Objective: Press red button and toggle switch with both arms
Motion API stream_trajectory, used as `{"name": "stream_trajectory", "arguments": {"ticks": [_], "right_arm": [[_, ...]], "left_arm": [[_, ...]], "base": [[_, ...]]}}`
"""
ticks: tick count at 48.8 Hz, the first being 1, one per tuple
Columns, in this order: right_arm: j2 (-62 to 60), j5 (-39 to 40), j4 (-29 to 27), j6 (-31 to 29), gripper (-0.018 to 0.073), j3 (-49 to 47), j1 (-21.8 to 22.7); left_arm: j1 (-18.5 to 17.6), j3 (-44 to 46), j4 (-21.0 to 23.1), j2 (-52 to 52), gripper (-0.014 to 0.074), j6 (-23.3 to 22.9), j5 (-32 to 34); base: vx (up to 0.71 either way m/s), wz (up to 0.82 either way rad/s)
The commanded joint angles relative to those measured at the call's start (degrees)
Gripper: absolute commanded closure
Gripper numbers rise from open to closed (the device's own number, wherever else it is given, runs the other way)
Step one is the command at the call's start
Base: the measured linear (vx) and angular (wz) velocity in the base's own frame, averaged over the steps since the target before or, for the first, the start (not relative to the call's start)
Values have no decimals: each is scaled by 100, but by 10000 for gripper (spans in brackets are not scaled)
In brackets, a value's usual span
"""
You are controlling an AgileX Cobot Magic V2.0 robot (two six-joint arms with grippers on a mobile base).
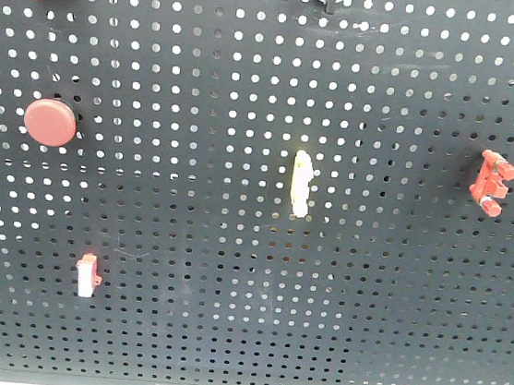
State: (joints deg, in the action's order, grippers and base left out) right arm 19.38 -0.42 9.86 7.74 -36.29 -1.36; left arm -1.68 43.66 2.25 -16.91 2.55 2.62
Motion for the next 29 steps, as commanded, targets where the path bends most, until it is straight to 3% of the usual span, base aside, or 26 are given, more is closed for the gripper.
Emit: {"name": "stream_trajectory", "arguments": {"ticks": [1, 18, 29], "right_arm": [[629, 303, 54, -45, 559, -375, 35], [1465, 1346, 46, 1, 559, -395, 35], [1465, 1464, 46, 1, 559, -395, 35]], "left_arm": [[-16, 411, 0, -707, 594, 1, 1], [-16, 416, 6, -1460, 594, -44, 330], [-179, 940, 6, -1897, 594, -58, 271]], "base": [[0, 0], [0, 0], [0, 0]]}}
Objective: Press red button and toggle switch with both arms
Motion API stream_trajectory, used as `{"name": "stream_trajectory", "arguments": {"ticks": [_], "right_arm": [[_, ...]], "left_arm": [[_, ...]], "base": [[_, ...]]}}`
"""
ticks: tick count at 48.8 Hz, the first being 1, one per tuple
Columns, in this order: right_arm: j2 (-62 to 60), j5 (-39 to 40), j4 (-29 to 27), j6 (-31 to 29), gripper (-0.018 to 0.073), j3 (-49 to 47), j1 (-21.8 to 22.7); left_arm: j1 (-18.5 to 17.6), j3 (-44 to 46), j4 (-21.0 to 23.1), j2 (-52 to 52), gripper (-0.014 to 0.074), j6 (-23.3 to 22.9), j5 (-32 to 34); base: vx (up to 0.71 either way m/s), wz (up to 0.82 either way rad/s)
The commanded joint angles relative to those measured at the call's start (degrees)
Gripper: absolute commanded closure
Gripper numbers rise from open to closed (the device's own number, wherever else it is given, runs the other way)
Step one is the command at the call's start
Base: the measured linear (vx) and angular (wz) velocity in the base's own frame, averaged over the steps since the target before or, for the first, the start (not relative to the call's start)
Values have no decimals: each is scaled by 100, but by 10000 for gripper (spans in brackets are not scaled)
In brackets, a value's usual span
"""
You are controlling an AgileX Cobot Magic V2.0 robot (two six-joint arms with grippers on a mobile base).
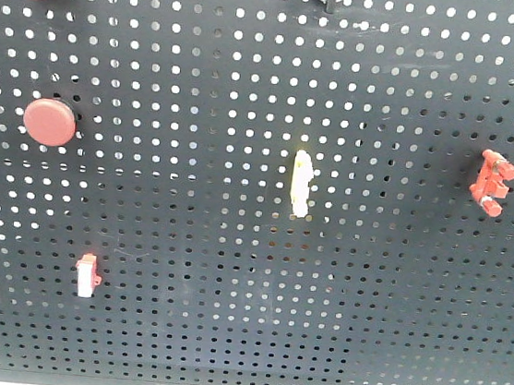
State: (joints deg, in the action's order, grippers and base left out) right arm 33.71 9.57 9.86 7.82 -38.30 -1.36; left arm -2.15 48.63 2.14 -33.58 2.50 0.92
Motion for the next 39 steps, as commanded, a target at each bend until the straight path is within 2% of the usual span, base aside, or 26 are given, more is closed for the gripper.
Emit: {"name": "stream_trajectory", "arguments": {"ticks": [1, 12, 24, 32, 39], "right_arm": [[32, 465, 46, -7, 559, -194, 35], [32, 465, 46, -7, 559, -194, 35], [32, 465, 46, -7, 559, -194, 35], [32, 465, 46, -7, 559, -194, 35], [32, 467, 40, -7, 559, -194, 35]], "left_arm": [[-190, 550, 17, -297, 594, -53, 441], [-996, 1708, 17, -1175, 594, -47, 85], [-1928, 2513, 17, -2109, 594, -53, 170], [-2181, 2624, 17, -2542, 594, -53, 455], [-2187, 2624, 28, -2846, 594, -53, 862]], "base": [[0, 0], [0, 0], [0, 0], [0, 0], [0, 0]]}}
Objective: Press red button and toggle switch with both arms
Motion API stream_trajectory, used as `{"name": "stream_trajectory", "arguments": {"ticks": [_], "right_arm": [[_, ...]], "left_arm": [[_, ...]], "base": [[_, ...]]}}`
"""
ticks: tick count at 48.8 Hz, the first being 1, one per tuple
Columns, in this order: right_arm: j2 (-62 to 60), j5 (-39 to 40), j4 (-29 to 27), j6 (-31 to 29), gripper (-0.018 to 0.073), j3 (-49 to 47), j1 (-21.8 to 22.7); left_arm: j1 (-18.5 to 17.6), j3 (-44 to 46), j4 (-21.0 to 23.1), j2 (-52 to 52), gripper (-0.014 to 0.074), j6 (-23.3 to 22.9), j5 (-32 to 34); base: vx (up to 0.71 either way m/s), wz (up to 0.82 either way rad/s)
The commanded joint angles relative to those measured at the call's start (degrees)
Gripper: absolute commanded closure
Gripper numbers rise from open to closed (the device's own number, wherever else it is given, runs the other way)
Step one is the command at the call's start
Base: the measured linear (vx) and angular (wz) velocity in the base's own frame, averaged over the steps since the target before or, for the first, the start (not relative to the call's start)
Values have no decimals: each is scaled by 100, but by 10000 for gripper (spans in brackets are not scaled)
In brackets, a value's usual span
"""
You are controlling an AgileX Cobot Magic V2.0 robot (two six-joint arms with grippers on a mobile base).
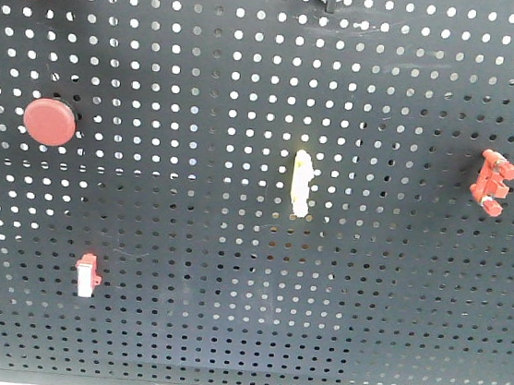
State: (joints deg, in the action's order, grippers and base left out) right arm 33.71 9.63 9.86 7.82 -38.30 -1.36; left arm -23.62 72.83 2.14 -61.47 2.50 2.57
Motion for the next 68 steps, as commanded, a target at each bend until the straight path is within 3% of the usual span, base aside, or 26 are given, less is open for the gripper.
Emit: {"name": "stream_trajectory", "arguments": {"ticks": [1, 25, 38, 54, 68], "right_arm": [[32, 461, 40, -7, 559, -194, 35], [32, 466, 40, -7, 559, -194, 35], [32, 466, 40, -7, 559, -194, 35], [32, 513, 40, -7, 559, -194, 35], [47, 507, 40, 56, 559, -194, 35]], "left_arm": [[-40, 204, 68, -101, 594, -53, 723], [-40, 204, 58, -443, 594, 16, 768], [362, 185, 58, -443, 594, 33, 757], [349, 185, 58, -212, 594, -100, 751], [180, -170, 34, 1196, 594, -87, -312]], "base": [[0, 0], [0, 0], [0, 0], [0, 0], [0, 0]]}}
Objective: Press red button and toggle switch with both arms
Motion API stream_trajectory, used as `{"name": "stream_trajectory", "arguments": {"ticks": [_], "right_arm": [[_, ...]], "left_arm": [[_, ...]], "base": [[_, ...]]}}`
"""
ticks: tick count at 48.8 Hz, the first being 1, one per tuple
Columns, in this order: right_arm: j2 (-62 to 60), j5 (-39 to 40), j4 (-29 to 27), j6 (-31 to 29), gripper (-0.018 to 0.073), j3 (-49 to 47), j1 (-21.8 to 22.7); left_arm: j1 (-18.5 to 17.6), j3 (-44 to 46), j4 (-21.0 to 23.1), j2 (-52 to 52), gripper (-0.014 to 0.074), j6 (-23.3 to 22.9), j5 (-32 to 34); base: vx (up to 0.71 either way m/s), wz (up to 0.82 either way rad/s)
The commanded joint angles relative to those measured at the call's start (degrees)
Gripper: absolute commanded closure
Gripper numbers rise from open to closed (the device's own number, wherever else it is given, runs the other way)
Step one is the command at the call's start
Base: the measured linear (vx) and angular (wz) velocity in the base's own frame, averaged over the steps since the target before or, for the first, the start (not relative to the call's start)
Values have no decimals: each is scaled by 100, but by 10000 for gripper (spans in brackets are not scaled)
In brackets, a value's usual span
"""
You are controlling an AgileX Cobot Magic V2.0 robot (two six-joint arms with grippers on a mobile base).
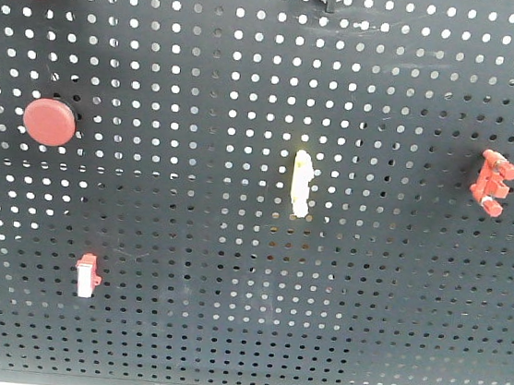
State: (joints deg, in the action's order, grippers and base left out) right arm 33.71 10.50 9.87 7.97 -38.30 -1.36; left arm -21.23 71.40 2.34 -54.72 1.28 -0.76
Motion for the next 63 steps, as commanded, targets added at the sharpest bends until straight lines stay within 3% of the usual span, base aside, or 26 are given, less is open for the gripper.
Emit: {"name": "stream_trajectory", "arguments": {"ticks": [1, 12, 16, 24, 29, 49, 63], "right_arm": [[56, 421, 39, 42, 559, -194, 35], [370, 825, 123, 42, 559, -229, 27], [501, 1226, 524, 116, 559, -359, -146], [960, 1400, 1755, 655, 559, -1004, -1022], [1340, 1386, 2068, 745, 559, -1394, -1511], [3111, 151, 1963, 745, 559, -3581, -3435], [3989, -318, 1689, 846, 559, -4593, -3583]], "left_arm": [[-59, -111, 15, 635, 594, 65, -17], [-59, -1068, 15, 1563, 594, 88, -30], [-59, -1347, 15, 1737, 594, 88, -30], [-59, -1574, 15, 1785, 594, 88, 16], [-59, -1584, 15, 1785, 594, 88, 21], [-59, -1584, 15, 1785, 594, 88, 45], [-59, -1584, 15, 1785, 594, 88, 45]], "base": [[0, 0], [0, 0], [0, 0], [0, 0], [0, 0], [0, 0], [0, 0]]}}
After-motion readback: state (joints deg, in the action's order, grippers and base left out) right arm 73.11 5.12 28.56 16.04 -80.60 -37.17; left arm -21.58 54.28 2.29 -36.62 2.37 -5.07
